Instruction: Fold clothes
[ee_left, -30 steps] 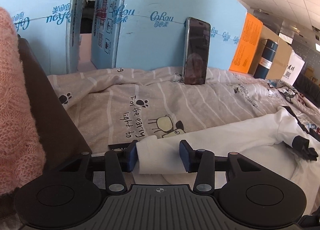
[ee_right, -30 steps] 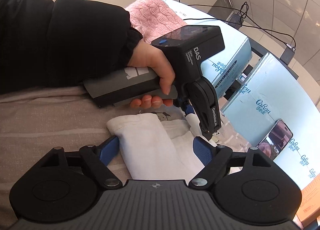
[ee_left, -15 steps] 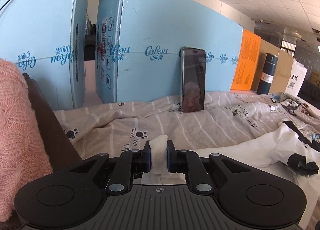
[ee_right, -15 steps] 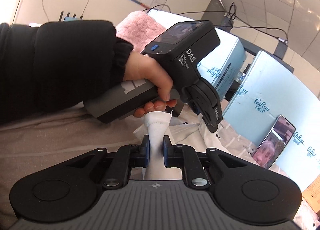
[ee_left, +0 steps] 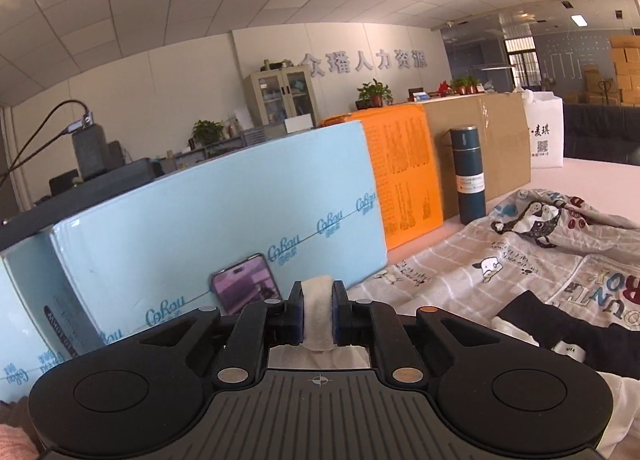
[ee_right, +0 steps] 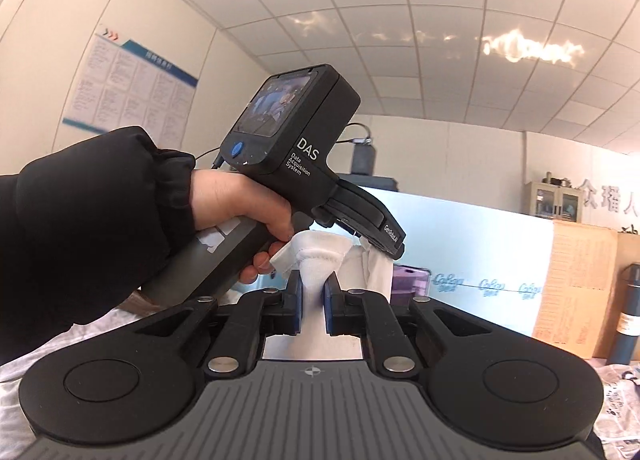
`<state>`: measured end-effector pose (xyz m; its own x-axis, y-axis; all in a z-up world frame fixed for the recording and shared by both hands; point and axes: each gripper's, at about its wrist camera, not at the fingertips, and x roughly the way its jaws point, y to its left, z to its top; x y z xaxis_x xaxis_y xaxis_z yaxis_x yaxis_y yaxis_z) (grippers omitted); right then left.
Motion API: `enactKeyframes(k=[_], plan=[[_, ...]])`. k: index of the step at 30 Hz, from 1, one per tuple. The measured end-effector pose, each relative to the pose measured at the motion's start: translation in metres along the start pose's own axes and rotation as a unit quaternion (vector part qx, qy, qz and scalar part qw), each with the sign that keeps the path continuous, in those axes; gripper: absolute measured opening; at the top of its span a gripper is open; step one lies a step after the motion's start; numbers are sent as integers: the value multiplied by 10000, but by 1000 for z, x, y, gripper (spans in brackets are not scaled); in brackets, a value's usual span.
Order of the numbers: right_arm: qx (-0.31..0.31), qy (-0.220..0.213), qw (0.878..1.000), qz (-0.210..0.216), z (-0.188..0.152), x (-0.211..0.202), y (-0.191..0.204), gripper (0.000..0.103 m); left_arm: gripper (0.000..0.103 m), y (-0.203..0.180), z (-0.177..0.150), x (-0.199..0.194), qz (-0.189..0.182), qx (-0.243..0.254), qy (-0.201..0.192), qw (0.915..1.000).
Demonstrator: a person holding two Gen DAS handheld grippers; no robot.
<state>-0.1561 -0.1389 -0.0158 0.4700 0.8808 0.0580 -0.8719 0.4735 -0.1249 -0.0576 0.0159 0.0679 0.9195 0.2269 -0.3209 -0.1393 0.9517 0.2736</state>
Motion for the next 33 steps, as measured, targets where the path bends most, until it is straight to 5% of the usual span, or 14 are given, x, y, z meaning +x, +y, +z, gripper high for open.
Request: enactKeyframes(k=[7,16,18,20,22,24,26,28,33], plan=[[631,-117,9930,-994,-8,-47,-67,9,10,-111,37,54,-560,724,86,9958],[1830,743,9623,-1869,-63,-77,-130,9,9,-220,-3,152,-942,1534,1207,9762],[2218,995,9507,-1927,-76,-82,-141,8,16,-232,-10,161,-920,1555,1341,9744],[2480,1199,9415,-1943,-86,-86,-148,8,20,-235,-9,165,-962,1454,1335,9756],[2648,1313,9357,-1927,-96,-91,-150,9,36,-233,-5,163,-926,1271,1285,9792],[2737,1357,9325,-1925,-102,-95,-150,12,72,-226,3,161,-858,1025,1155,9843],[2839,1358,9298,-1908,-105,-100,-150,21,79,-211,8,153,-814,786,1016,9884],[2999,1340,9260,-1860,-105,-104,-154,62,83,-191,10,141,-778,519,914,9914],[3533,1315,9077,-1846,-106,-105,-168,66,90,-123,-9,103,-689,-571,669,9937]])
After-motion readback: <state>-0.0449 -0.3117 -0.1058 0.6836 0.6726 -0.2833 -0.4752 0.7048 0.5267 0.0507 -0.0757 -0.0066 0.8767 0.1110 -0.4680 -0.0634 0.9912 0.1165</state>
